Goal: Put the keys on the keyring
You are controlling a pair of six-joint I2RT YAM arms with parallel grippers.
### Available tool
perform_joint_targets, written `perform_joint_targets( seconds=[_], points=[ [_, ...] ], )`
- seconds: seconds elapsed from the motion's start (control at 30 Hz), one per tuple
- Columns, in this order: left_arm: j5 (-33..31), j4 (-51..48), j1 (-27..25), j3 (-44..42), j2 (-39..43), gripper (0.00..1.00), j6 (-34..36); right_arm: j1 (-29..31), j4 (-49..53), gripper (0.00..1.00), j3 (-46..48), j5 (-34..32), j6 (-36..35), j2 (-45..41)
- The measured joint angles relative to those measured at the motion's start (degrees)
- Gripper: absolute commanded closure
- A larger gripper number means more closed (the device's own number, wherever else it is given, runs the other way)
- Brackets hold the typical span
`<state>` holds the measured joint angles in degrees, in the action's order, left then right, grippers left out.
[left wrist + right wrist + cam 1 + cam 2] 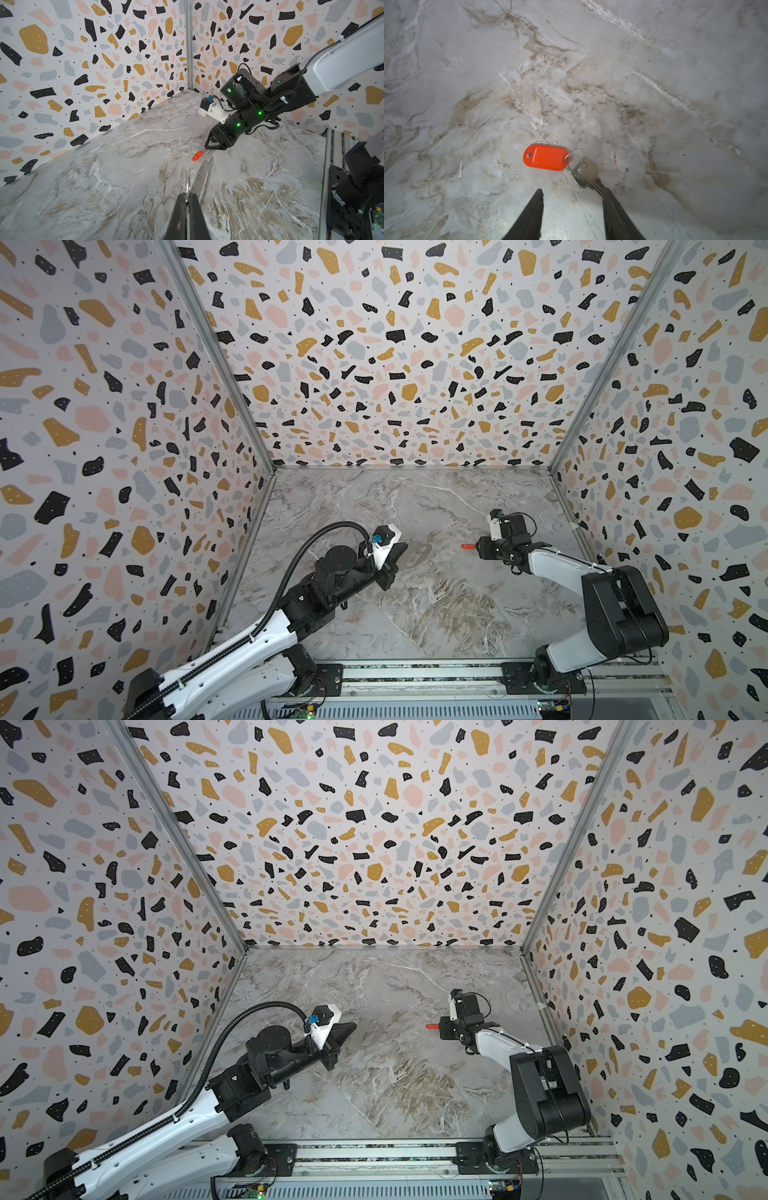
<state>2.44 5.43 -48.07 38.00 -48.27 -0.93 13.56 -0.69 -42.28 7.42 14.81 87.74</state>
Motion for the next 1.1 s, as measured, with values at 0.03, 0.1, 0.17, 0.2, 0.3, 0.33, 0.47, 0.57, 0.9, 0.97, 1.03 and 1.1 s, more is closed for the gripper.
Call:
perform_joint_targets(
  seconds=[0.03, 0.1, 0.17, 0.2, 0.3, 0.33, 0.47, 0.57, 0.9, 0.97, 1.03, 1.1],
  points=[
    [0.0, -0.1, 0.0, 0.0, 0.1, 1.0, 0.0, -0.4, -0.2, 0.53, -0.3, 0.9, -0.2, 0.8],
    [0.0, -0.2, 0.0, 0.0, 0.2, 1.0, 0.0, -0.9, -0.3, 0.53, -1.1, 2.5, -0.6, 2.3],
    [0.0, -0.2, 0.0, -0.2, 0.5, 1.0, 0.0, -1.0, -0.2, 0.53, -1.9, 3.8, -0.9, 3.7],
    [0.0, -0.3, 0.0, -0.2, 0.7, 1.0, 0.0, -1.0, -0.3, 0.53, -2.1, 4.3, -1.0, 4.1],
    [0.0, -0.2, 0.0, -0.3, 1.3, 1.0, 0.0, -1.0, -0.3, 0.53, -2.1, 5.4, -1.0, 4.7],
    [0.0, -0.3, 0.0, -0.4, 1.5, 1.0, 0.0, -1.0, -0.4, 0.53, -2.1, 5.6, -1.0, 4.8],
    [0.0, -0.2, 0.0, -0.7, 1.7, 1.0, 0.0, -1.0, -0.6, 0.53, -2.1, 6.7, -1.0, 5.0],
    [0.0, -0.3, 0.0, -0.9, 1.7, 1.0, 0.0, -1.0, -1.1, 0.52, -2.1, 7.8, -1.0, 5.0],
    [0.0, -0.3, 0.0, -0.9, 1.6, 1.0, 0.0, -1.0, -1.5, 0.52, -2.3, 9.8, -1.3, 6.0],
    [0.0, -0.3, 0.0, -0.9, 1.6, 1.0, 0.0, -1.0, -1.4, 0.52, -2.8, 10.0, -1.4, 7.0],
    [0.0, -0.3, 0.0, -0.9, 1.6, 1.0, 0.0, -1.0, -1.5, 0.52, -3.3, 10.1, -1.4, 7.9],
    [0.0, -0.3, 0.0, -0.9, 1.6, 1.0, 0.0, -1.0, -1.5, 0.51, -3.7, 10.2, -1.5, 8.4]
  ],
)
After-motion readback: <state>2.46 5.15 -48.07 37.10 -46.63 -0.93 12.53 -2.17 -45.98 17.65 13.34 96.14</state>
